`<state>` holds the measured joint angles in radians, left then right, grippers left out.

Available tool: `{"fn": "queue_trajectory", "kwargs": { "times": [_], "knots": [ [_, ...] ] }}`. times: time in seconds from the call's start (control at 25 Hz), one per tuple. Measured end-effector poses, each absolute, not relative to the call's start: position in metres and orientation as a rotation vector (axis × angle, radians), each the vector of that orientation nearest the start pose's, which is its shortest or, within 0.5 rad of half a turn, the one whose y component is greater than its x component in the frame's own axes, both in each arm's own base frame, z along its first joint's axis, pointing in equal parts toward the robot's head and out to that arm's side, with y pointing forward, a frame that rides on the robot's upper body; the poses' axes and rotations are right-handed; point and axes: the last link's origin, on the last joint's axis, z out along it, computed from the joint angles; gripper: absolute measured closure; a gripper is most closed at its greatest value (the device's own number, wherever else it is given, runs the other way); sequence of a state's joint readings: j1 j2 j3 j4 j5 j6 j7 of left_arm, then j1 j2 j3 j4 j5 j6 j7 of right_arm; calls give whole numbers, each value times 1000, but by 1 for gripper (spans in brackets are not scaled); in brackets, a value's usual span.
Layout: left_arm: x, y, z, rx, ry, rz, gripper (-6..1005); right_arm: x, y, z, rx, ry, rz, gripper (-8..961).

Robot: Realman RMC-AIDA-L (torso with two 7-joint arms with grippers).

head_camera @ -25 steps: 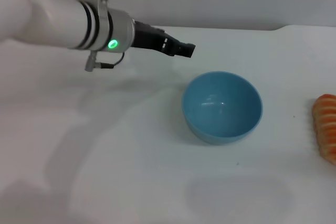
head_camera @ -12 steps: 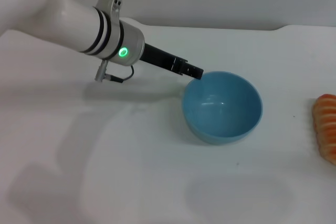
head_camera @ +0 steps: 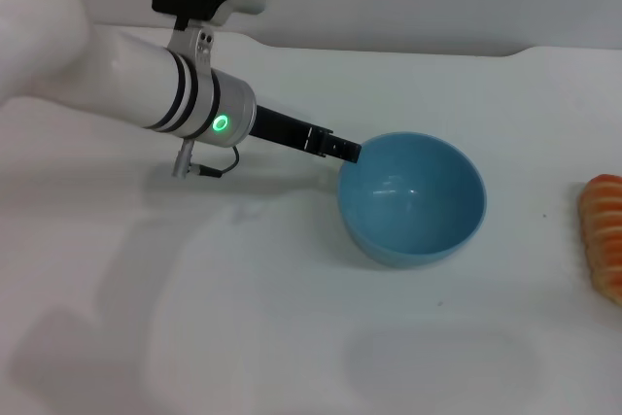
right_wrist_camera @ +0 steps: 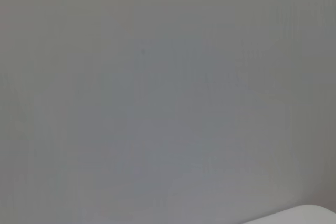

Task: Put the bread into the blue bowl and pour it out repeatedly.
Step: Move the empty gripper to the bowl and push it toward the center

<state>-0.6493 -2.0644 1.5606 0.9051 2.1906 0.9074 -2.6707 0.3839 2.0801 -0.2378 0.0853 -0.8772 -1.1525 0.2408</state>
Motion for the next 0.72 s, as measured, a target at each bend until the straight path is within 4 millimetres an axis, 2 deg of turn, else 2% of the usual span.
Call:
{"fn": "queue_trajectory", "kwargs": {
  "times": [0.48, 0.72],
  "knots": [
    [-189, 383, -78, -2478, -1308, -145, 122, 405, 285, 15, -1242, 835, 574, 215],
    [-196, 380, -82, -2470, -1346, -132, 122, 405, 286, 15, -1243, 833, 574, 217]
  ]
}}
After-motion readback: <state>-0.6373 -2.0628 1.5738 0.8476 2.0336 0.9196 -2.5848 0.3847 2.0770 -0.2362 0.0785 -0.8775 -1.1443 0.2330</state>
